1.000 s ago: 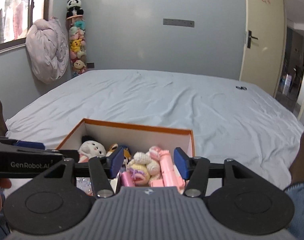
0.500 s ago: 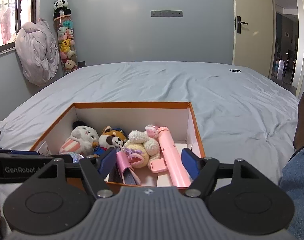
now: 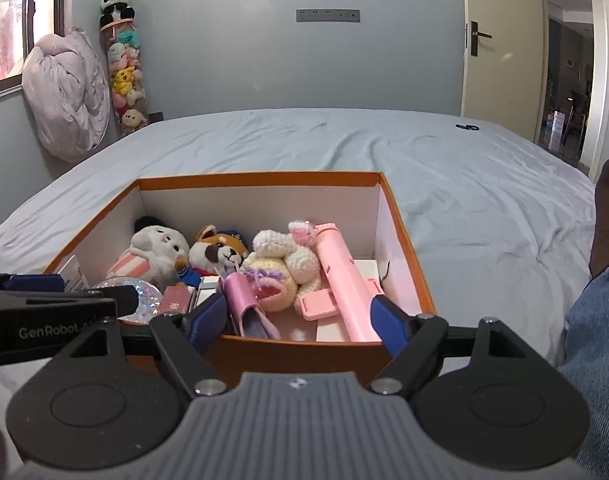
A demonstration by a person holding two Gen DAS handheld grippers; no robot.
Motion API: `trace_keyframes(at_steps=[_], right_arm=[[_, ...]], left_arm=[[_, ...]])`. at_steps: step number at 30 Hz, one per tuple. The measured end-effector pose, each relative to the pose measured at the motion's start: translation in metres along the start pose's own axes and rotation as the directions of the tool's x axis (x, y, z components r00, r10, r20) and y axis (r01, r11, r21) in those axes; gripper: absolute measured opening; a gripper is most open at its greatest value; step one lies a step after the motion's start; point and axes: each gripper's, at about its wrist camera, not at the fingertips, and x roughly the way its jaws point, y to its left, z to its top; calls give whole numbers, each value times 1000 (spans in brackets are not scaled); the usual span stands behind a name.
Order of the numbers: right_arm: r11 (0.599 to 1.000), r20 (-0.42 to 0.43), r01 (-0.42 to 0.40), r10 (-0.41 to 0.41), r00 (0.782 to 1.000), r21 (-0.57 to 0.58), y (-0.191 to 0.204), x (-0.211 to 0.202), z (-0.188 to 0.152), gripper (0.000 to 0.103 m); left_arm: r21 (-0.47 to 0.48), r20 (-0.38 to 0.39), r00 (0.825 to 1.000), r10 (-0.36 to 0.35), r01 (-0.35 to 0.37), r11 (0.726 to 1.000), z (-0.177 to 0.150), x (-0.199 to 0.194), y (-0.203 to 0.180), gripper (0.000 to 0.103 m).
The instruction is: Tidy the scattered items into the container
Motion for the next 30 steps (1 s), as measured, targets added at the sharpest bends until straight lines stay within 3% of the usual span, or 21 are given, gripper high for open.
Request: trace_keyframes(at_steps=[13, 30], right_arm=[[998, 83, 57, -57, 995, -3, 7, 3, -14, 90], [999, 82, 54, -54, 995, -5, 7, 4, -15, 90]], left_arm=[[7, 41, 999, 5, -5, 1000, -7, 6, 5, 89], [7, 41, 999, 4, -4, 1000, -7, 7, 5, 91]])
